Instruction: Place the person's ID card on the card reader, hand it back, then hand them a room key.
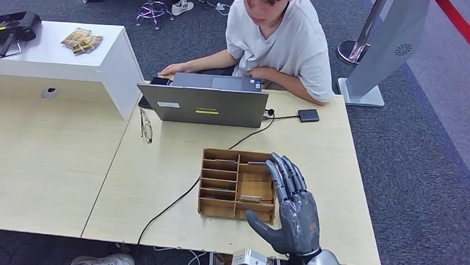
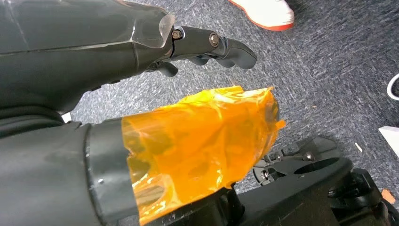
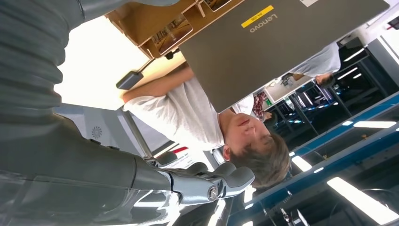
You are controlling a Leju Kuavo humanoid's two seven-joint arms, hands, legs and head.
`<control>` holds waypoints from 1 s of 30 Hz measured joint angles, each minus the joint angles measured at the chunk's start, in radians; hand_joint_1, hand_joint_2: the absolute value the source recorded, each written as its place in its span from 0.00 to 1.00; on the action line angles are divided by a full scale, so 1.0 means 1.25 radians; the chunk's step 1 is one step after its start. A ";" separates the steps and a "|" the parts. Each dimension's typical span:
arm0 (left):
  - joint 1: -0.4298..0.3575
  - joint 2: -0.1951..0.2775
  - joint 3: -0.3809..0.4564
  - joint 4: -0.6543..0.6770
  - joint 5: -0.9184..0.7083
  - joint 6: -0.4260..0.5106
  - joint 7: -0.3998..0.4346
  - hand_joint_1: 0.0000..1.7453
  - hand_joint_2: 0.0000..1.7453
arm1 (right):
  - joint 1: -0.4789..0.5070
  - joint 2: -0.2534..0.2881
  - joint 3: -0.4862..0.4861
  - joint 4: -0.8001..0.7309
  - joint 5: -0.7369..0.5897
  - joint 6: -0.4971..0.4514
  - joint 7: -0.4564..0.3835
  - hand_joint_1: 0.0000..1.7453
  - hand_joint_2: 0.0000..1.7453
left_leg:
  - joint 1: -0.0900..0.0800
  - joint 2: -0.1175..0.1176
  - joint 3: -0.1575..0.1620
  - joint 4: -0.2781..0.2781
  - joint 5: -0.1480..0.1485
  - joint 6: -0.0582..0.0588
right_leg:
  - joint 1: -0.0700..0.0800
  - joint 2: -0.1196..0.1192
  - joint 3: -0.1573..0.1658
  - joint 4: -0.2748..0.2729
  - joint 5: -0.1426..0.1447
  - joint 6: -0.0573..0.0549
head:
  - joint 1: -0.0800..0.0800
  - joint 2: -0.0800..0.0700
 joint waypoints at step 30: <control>-0.003 -0.008 -0.045 0.000 -0.032 -0.009 0.011 0.00 0.00 | -0.173 0.039 0.029 0.177 0.064 0.108 0.086 0.00 1.00 | 0.000 0.000 0.000 0.000 0.000 0.000 | 0.000 0.000 0.000 0.000 0.000 0.000 | 0.000 0.000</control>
